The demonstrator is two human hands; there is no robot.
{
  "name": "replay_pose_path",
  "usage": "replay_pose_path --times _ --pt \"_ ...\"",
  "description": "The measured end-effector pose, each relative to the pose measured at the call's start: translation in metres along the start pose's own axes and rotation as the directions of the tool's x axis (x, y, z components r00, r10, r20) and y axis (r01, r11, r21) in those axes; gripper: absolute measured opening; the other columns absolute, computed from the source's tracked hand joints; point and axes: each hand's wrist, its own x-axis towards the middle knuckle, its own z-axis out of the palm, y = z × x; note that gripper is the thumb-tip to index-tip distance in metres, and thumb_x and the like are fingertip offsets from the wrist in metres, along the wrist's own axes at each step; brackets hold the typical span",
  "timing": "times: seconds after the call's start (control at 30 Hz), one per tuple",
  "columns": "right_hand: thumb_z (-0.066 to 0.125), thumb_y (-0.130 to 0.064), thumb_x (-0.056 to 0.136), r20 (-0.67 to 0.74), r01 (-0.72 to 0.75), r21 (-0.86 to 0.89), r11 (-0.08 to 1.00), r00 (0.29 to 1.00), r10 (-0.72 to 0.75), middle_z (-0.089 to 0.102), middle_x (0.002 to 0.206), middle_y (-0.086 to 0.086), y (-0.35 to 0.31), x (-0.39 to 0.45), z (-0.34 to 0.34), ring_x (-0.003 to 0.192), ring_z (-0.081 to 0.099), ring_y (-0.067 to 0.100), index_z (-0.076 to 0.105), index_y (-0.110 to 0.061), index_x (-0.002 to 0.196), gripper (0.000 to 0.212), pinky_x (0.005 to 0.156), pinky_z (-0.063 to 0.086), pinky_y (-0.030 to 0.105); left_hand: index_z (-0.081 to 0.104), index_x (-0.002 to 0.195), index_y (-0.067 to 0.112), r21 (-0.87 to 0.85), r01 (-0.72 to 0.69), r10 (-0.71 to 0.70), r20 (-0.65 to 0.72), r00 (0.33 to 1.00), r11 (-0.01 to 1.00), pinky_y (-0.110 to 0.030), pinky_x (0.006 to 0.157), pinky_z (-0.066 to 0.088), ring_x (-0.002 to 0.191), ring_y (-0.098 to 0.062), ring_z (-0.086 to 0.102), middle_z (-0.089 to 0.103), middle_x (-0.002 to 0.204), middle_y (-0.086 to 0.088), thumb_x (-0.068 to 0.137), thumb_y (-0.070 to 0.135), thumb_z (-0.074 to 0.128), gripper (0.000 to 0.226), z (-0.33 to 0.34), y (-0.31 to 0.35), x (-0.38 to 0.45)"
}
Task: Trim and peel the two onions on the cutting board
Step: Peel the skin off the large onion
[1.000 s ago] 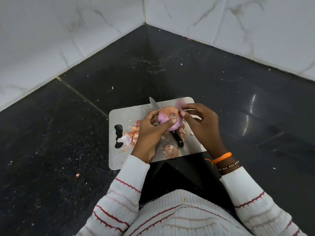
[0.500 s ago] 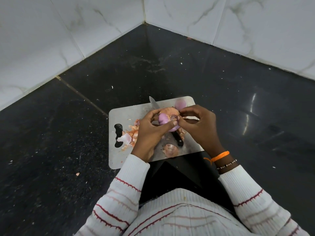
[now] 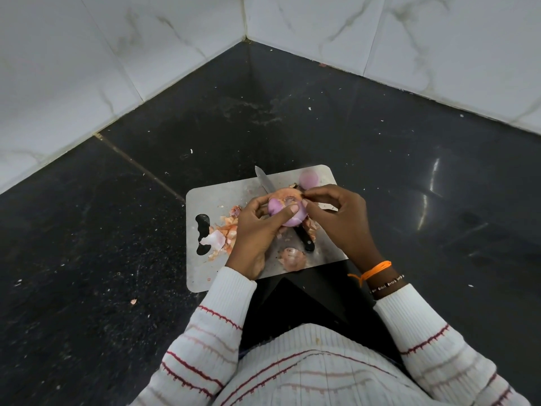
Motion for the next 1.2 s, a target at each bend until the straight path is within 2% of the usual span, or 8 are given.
replay_pose_path --times 0.17,0.37,0.5,0.83,0.93,1.03,1.1,1.2 --pt "0.070 -0.005 0.078 -0.019 -0.001 0.026 1.000 1.000 0.001 0.072 0.087 -0.002 0.001 0.001 -0.002 0.083 0.069 0.007 0.073 -0.014 0.091 0.016 0.080 0.055 0.024 0.064 0.108 0.017 0.023 -0.021 0.021 0.003 1.000 1.000 -0.037 0.088 0.056 0.102 -0.020 0.066 0.068 0.108 -0.003 0.069 0.023 0.083 0.044 0.000 0.000 -0.001" --pt "0.072 -0.005 0.077 0.005 0.004 0.061 0.998 1.000 -0.005 0.072 0.088 0.002 0.001 0.001 -0.003 0.085 0.069 0.010 0.072 -0.010 0.091 0.015 0.081 0.055 0.026 0.063 0.111 0.016 0.025 -0.046 0.045 0.013 0.999 0.999 -0.040 0.091 0.055 0.103 -0.020 0.066 0.068 0.110 -0.003 0.063 0.029 0.085 0.054 -0.001 -0.001 -0.001" --pt "0.071 -0.004 0.078 0.000 0.020 0.062 0.998 1.000 -0.020 0.071 0.087 0.002 0.001 0.002 -0.004 0.084 0.068 0.011 0.072 -0.009 0.091 0.014 0.079 0.056 0.025 0.063 0.112 0.015 0.029 -0.052 0.051 0.017 0.999 0.998 -0.035 0.088 0.056 0.102 -0.018 0.066 0.068 0.109 -0.002 0.066 0.024 0.084 0.051 -0.001 0.001 -0.001" --pt "0.068 -0.002 0.078 -0.073 0.062 -0.075 0.995 0.995 -0.068 0.072 0.082 0.003 0.007 0.001 0.000 0.076 0.066 0.007 0.073 -0.009 0.085 0.012 0.073 0.054 0.019 0.065 0.111 0.011 0.004 0.004 -0.004 0.041 0.999 1.000 -0.040 0.090 0.055 0.103 -0.024 0.067 0.070 0.108 -0.007 0.063 0.031 0.085 0.056 -0.001 -0.001 -0.003" --pt "0.064 -0.001 0.081 -0.119 -0.021 0.008 1.000 0.993 0.022 0.071 0.082 0.005 0.007 0.003 -0.002 0.077 0.068 0.011 0.071 -0.014 0.085 0.015 0.073 0.057 0.028 0.065 0.113 0.013 0.016 0.007 -0.008 0.071 0.997 1.000 -0.039 0.092 0.054 0.105 -0.021 0.066 0.069 0.111 -0.006 0.061 0.037 0.085 0.060 -0.001 -0.001 -0.003" --pt "0.055 -0.005 0.088 -0.123 -0.169 0.125 0.978 0.975 0.184 0.072 0.086 0.006 0.010 0.005 -0.002 0.080 0.070 0.019 0.070 -0.012 0.089 0.017 0.076 0.058 0.043 0.060 0.121 0.009 -0.049 0.033 -0.027 0.109 0.994 0.998 -0.030 0.086 0.056 0.108 -0.020 0.064 0.066 0.118 -0.008 0.077 0.024 0.076 0.049 0.000 0.001 -0.003" --pt "0.053 -0.012 0.091 -0.126 -0.185 0.110 0.977 0.972 0.198 0.071 0.086 0.001 0.011 0.004 0.001 0.084 0.069 0.019 0.071 -0.017 0.090 0.018 0.080 0.056 0.049 0.055 0.123 0.006 -0.127 0.075 -0.058 0.127 0.990 0.989 -0.023 0.077 0.057 0.107 -0.019 0.064 0.063 0.121 -0.010 0.085 0.014 0.066 0.040 0.000 0.003 -0.003" --pt "0.058 -0.018 0.090 -0.085 -0.198 0.127 0.972 0.974 0.210 0.072 0.090 -0.003 0.007 0.002 0.004 0.089 0.068 0.017 0.070 -0.023 0.092 0.014 0.085 0.054 0.049 0.050 0.122 0.010 -0.238 0.141 -0.108 0.146 0.983 0.961 -0.022 0.075 0.057 0.107 -0.021 0.062 0.057 0.125 -0.013 0.090 0.011 0.059 0.034 0.000 0.004 -0.001"
